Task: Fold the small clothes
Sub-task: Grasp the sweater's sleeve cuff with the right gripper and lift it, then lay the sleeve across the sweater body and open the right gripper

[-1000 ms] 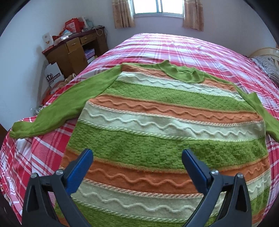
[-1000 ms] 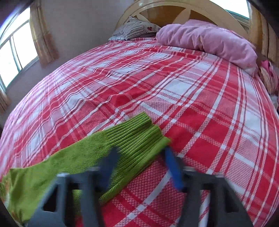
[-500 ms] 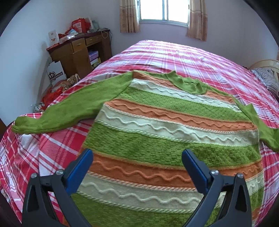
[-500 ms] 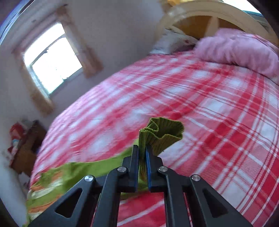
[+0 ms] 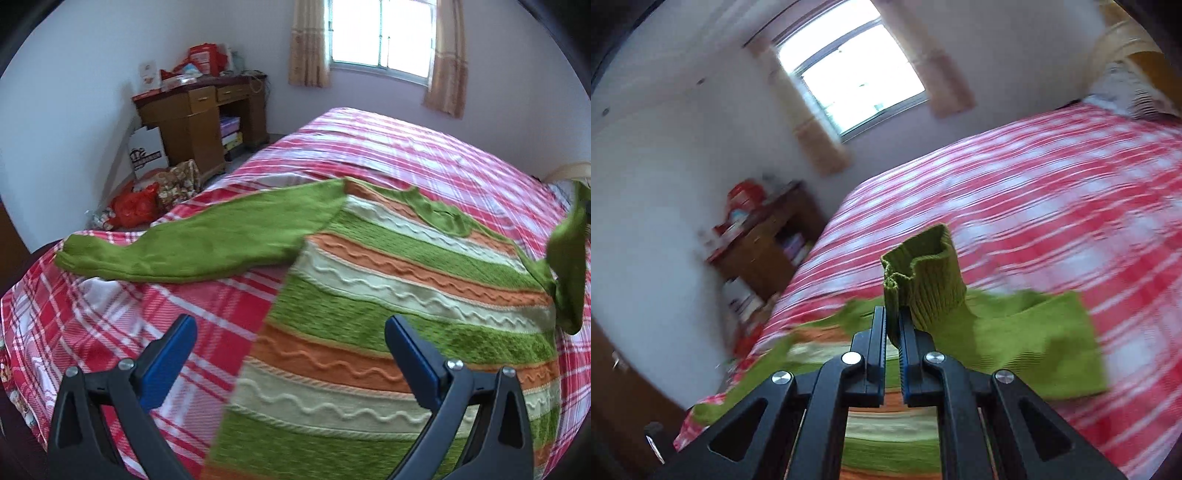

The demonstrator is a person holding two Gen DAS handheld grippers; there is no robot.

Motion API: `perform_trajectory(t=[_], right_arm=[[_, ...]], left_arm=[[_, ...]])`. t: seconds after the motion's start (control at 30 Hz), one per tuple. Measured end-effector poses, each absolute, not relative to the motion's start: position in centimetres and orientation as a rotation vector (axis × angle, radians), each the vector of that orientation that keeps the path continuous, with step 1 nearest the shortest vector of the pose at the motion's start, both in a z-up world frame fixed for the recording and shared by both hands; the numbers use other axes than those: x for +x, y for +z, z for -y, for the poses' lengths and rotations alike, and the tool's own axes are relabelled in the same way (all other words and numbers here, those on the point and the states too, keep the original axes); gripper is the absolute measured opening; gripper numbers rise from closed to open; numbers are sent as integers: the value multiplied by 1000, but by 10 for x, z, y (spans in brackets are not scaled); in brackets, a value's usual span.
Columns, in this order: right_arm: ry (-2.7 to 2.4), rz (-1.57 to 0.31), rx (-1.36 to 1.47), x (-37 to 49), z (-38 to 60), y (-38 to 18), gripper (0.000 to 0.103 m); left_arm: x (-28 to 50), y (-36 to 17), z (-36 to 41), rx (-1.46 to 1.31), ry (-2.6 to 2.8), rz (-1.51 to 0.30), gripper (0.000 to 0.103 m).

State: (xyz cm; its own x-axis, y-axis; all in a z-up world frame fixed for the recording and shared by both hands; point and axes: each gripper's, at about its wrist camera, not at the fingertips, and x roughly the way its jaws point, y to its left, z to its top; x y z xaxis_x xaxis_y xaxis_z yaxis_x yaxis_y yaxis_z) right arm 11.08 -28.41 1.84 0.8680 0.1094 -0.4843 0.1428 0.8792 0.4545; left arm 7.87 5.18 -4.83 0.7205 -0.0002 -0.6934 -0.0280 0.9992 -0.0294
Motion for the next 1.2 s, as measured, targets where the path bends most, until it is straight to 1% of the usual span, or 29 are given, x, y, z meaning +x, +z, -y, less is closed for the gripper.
perform_trajectory(t=[0.23, 0.37, 0.7, 0.87, 0.9, 0.93, 0.97, 1.0, 1.03, 1.13, 1.2], right_arm=[[152, -583, 564, 184, 193, -17, 5], [211, -644, 578, 223, 150, -47, 5], [234, -772, 573, 277, 106, -120, 5], [282, -850, 597, 280, 98, -150, 10], [296, -844, 608, 278, 99, -150, 16], [316, -850, 615, 276, 100, -147, 27], [333, -855, 618, 274, 100, -143, 34], [349, -849, 618, 268, 102, -137, 46], [355, -824, 609, 259, 105, -128, 48], [302, -726, 518, 231, 120, -104, 48], [204, -691, 444, 209, 141, -93, 48]], left_arm=[[86, -54, -90, -79, 64, -754, 103], [92, -62, -105, -90, 90, -757, 103], [108, -85, -129, -104, 115, -790, 103], [111, -89, -129, -109, 117, -802, 103], [112, -90, -129, -112, 114, -807, 103], [113, -90, -128, -113, 111, -811, 103], [113, -90, -127, -110, 108, -811, 103], [112, -89, -125, -106, 107, -808, 103], [111, -88, -124, -103, 106, -806, 103], [107, -83, -118, -77, 100, -790, 103], [102, -81, -112, -48, 97, -778, 103]])
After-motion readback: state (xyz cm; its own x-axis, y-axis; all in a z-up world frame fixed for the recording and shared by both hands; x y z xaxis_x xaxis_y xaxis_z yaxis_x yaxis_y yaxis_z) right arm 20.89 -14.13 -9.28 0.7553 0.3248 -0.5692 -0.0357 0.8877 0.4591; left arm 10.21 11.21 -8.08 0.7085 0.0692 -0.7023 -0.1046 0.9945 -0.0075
